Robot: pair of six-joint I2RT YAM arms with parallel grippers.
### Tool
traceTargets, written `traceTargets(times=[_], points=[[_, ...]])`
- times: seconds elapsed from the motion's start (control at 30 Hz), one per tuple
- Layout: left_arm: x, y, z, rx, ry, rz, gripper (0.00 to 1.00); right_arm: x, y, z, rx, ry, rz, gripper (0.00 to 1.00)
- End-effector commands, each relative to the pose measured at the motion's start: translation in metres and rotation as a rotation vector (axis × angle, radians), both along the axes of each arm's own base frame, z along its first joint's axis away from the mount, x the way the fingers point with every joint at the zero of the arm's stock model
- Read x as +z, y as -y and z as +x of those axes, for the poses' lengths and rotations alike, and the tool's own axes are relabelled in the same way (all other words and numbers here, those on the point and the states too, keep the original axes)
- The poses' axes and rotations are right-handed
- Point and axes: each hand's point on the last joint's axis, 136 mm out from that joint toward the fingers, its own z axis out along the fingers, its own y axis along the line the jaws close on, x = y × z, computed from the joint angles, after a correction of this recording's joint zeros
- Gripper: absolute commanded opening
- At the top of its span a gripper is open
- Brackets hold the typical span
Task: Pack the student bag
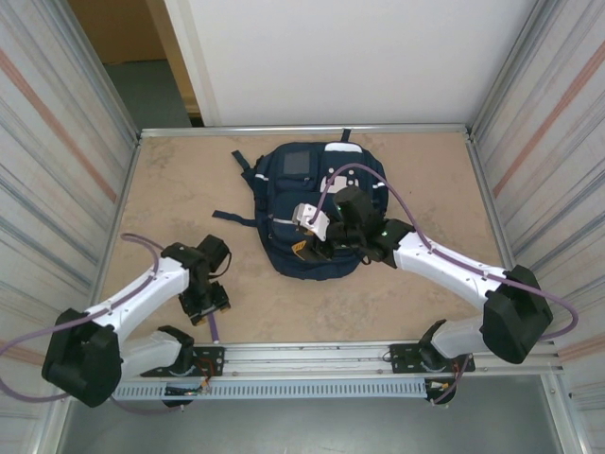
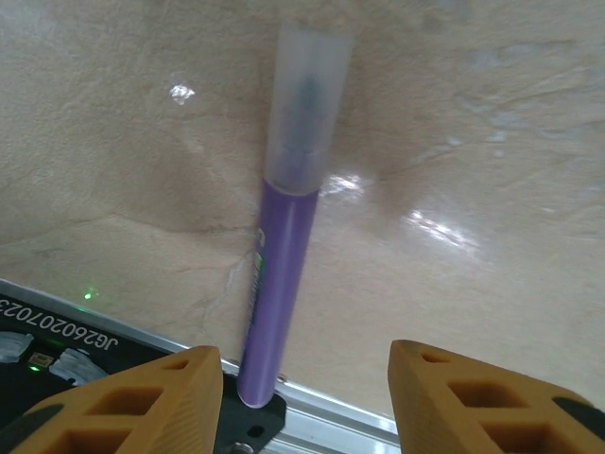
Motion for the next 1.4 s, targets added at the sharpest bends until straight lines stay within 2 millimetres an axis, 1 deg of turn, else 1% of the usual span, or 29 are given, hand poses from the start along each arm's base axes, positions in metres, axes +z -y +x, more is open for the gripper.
traceTargets(times=[0.0,0.07,0.17,0.23,0.3,0.33,0.4,0.47,0.53,0.63,0.7,0.77,0.9,1.0,1.1,1.17,1.27,1.3,1.37], points=[[-0.014,-0.009,-0.007,0.027,-0.037,0.058,0.47,0.011,0.007,0.003,-0.039,0.025,0.012,0.45],[-0.013,-0.011,-0.004,0.012,-0.026,0.081,0.45,0.007,0.010,0.004,-0.047,0.033,0.014,0.45],[-0.014,-0.009,0.000,0.016,0.012,0.055,0.44,0.004,0.011,0.006,-0.059,0.025,-0.003,0.45],[-0.016,0.000,0.000,0.027,0.027,-0.004,0.43,0.005,0.013,0.009,-0.079,0.025,-0.007,0.45],[-0.025,0.017,0.002,0.040,0.049,-0.118,0.41,0.004,0.016,0.011,-0.096,0.032,-0.001,0.45],[-0.029,0.022,-0.001,0.069,0.048,-0.153,0.40,0.004,0.017,0.012,-0.101,0.034,-0.001,0.45],[-0.038,0.021,-0.009,0.156,0.041,-0.158,0.37,0.007,0.018,0.013,-0.108,0.035,0.000,0.44],[-0.045,0.010,-0.018,0.207,0.044,-0.114,0.37,0.011,0.019,0.014,-0.119,0.037,0.007,0.44],[-0.050,0.003,-0.022,0.246,0.062,-0.094,0.37,0.012,0.020,0.014,-0.126,0.043,0.021,0.44],[-0.057,0.006,-0.015,0.279,0.114,-0.125,0.36,0.015,0.022,0.014,-0.130,0.046,0.023,0.44],[-0.057,0.009,-0.012,0.284,0.126,-0.138,0.33,0.017,0.024,0.014,-0.140,0.044,0.019,0.44],[-0.052,0.011,-0.008,0.257,0.141,-0.140,0.30,0.018,0.025,0.014,-0.147,0.048,0.033,0.44],[-0.045,0.011,-0.007,0.245,0.121,-0.121,0.25,0.020,0.027,0.012,-0.149,0.043,0.030,0.44],[-0.035,0.020,0.000,0.245,0.132,-0.160,0.23,0.023,0.029,0.011,-0.164,0.043,0.055,0.44],[-0.021,0.031,0.014,0.228,0.166,-0.209,0.17,0.020,0.027,0.009,-0.165,0.005,0.073,0.44],[-0.003,0.044,0.027,0.221,0.193,-0.272,0.16,0.017,0.027,0.009,-0.179,-0.112,0.112,0.45],[0.026,0.061,0.048,0.197,0.263,-0.353,0.16,0.003,0.031,0.013,-0.195,-0.332,0.175,0.46],[0.034,0.064,0.054,0.189,0.287,-0.365,0.17,-0.001,0.030,0.014,-0.203,-0.378,0.179,0.46],[0.053,0.069,0.072,0.180,0.357,-0.387,0.17,-0.010,0.022,0.009,-0.208,-0.472,0.171,0.48]])
